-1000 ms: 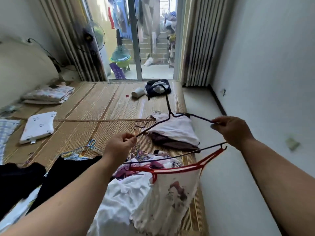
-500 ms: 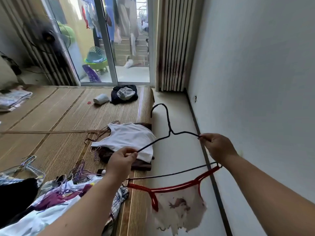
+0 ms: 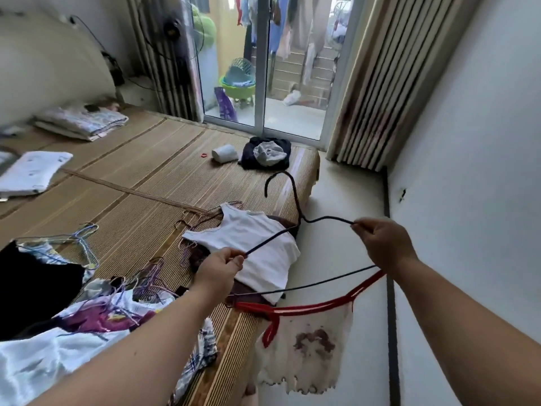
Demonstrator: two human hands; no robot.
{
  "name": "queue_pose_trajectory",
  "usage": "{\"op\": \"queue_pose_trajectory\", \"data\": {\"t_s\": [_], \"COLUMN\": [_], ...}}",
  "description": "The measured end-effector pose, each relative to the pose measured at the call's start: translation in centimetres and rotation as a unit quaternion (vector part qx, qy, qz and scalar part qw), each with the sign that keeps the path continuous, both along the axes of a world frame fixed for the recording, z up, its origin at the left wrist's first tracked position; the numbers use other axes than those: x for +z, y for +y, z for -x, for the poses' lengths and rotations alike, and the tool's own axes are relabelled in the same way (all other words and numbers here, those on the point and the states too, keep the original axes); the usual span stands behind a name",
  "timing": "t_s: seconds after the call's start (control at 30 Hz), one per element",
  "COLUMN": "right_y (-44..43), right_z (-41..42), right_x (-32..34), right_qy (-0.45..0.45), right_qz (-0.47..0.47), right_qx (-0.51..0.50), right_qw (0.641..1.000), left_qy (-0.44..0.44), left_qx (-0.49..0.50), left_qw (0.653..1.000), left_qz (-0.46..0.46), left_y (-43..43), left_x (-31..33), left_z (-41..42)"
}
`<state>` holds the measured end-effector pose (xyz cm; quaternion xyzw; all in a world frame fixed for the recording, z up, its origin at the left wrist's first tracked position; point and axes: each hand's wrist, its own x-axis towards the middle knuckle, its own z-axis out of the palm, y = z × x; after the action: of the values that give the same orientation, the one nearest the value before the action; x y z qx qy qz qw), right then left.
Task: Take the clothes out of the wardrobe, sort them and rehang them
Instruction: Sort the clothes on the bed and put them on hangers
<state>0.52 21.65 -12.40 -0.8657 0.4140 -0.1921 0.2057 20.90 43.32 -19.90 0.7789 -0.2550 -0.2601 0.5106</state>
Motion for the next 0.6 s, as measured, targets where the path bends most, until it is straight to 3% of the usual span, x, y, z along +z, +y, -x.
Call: {"op": "queue_pose_trajectory", "data": {"t_s": [0.27, 0.6], "right_y": [-11.5, -20.6], "right_z": [-15.8, -35.5], "right_x": [-2.8, -8.1], "right_qy": [0.035, 0.069], "right_qz": [-0.004, -0.058], "right_qx": [0.051, 0.154], "right_qw": [0.998, 0.984], "left_qy": [0.040, 0.007], "left_qx": [0.057, 0.138], "left_qw": [0.996, 0.978], "left_qz": [-0.056, -0.156], "left_y": [-8.7, -12.9], "left_x": [-2.4, -6.0], "left_z": [-12.6, -23.8]}}
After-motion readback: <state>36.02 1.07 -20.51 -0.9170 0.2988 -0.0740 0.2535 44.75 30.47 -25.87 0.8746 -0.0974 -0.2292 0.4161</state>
